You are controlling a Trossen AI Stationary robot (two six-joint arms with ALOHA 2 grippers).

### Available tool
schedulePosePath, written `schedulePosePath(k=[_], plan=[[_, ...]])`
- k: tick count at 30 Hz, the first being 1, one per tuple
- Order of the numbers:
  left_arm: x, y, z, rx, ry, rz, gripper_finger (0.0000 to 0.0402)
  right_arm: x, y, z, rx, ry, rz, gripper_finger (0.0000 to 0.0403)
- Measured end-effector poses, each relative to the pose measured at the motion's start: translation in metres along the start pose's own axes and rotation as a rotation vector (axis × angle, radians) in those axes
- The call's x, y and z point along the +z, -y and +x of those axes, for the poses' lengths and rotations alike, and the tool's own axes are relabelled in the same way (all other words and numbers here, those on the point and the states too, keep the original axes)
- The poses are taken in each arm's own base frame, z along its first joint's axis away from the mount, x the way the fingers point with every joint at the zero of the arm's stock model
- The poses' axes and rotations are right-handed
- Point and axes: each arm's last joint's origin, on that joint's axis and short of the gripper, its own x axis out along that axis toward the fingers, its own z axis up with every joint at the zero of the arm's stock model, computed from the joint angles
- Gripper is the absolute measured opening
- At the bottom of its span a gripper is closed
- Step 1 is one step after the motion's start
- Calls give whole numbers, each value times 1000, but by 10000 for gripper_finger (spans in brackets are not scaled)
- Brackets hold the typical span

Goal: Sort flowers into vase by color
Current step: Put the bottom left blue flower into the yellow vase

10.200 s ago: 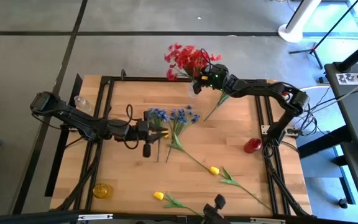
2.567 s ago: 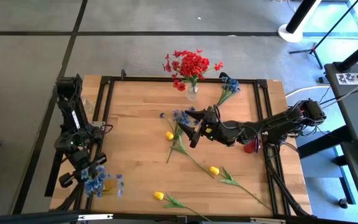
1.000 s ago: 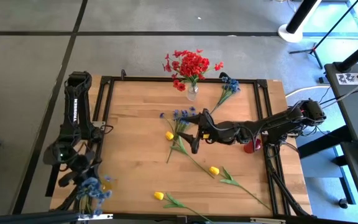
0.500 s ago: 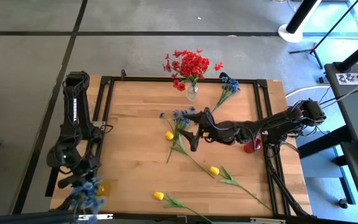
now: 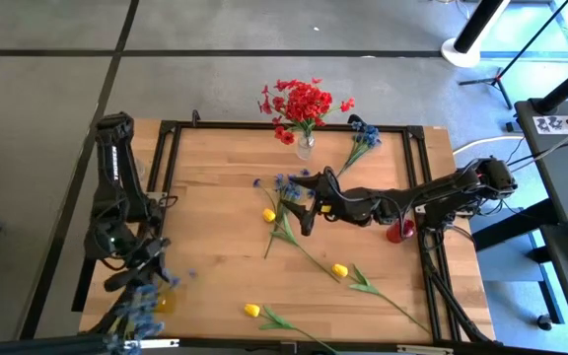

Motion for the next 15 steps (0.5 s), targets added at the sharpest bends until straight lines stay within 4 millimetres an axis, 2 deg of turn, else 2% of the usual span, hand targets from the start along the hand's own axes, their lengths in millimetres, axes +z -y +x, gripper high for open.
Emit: schedulePosePath(k=[11,15], plan=[[28,-21,4,93,12,19,195,-5,0,0,16,-48,-33,324],[47,-19,-6,158,10,26,195,-6,1,0,13,-62,-43,324]])
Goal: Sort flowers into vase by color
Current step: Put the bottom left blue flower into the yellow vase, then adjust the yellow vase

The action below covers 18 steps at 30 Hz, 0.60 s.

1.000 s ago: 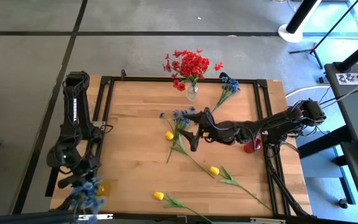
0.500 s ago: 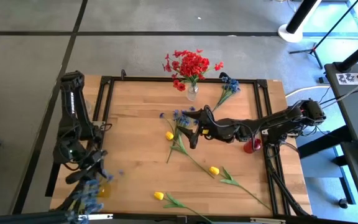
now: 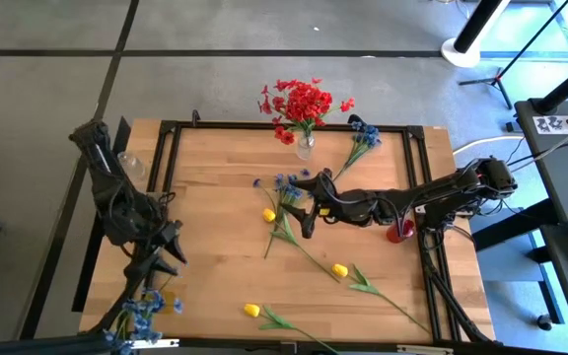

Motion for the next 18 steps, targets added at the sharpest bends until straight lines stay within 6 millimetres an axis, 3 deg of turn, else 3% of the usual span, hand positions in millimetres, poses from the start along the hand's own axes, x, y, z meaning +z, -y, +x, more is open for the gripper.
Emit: schedulePosePath(k=[3,11,14,18], plan=[[11,-4,-8,98,-3,9,195,-2,0,0,-4,-19,-11,324],[42,-15,-14,254,200,6,195,-8,1,0,2,-73,-40,324],[48,-24,-7,336,210,-16,195,-16,1,2,5,-126,-59,324],[58,-29,13,313,128,-14,195,-34,-1,9,12,-204,-90,324]])
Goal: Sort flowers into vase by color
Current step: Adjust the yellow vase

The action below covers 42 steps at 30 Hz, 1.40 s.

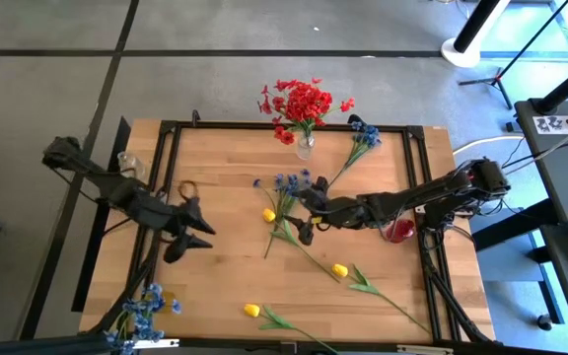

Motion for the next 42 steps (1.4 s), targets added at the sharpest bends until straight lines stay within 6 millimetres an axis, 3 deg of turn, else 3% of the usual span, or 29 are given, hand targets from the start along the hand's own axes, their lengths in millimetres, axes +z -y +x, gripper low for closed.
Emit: schedulePosePath(k=[6,13,18,24,30,37,42], plan=[[5,-1,21,137,-375,7,195,-24,-5,18,-7,-78,-45,324],[-23,-12,29,290,-904,-331,195,-34,-6,26,-14,-115,-68,324],[-44,-19,38,309,-1137,-556,195,-34,-6,26,-11,-115,-104,324],[-54,-22,55,308,-1330,-810,195,-35,-7,25,35,-130,-174,324],[-62,-22,70,355,-1457,-933,195,-41,-5,24,39,-192,-254,324],[-67,-21,75,404,-1496,-979,195,-52,-2,22,25,-300,-306,324],[-68,-23,77,455,-1431,-897,195,-56,0,21,20,-343,-325,324]])
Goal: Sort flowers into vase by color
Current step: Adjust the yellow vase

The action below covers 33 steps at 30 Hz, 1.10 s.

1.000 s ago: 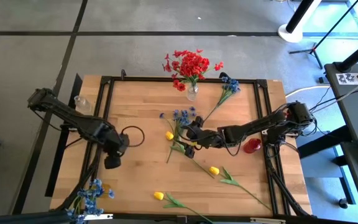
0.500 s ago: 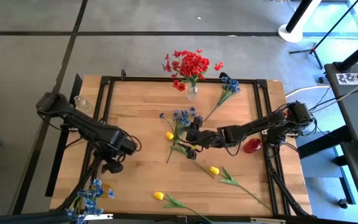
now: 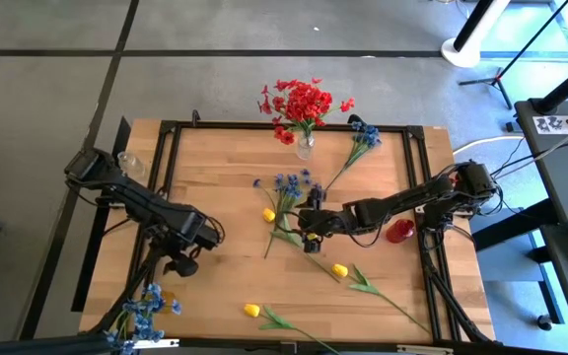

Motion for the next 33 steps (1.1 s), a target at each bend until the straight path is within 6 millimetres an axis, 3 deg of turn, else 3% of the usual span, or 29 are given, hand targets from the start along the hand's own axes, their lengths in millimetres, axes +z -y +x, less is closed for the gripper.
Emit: schedulePosePath(k=[9,17,26,29,33], plan=[[6,0,0,77,218,-18,195,-1,-3,0,105,-12,-47,324],[13,11,-2,-21,339,-48,191,-1,-4,0,140,-7,-56,324],[16,20,-3,-111,353,-75,98,0,-4,0,147,-3,-74,324],[15,20,-3,-112,345,-101,109,0,-4,0,147,-3,-74,324],[14,20,-3,-128,298,-133,157,0,-4,0,147,-3,-73,324]])
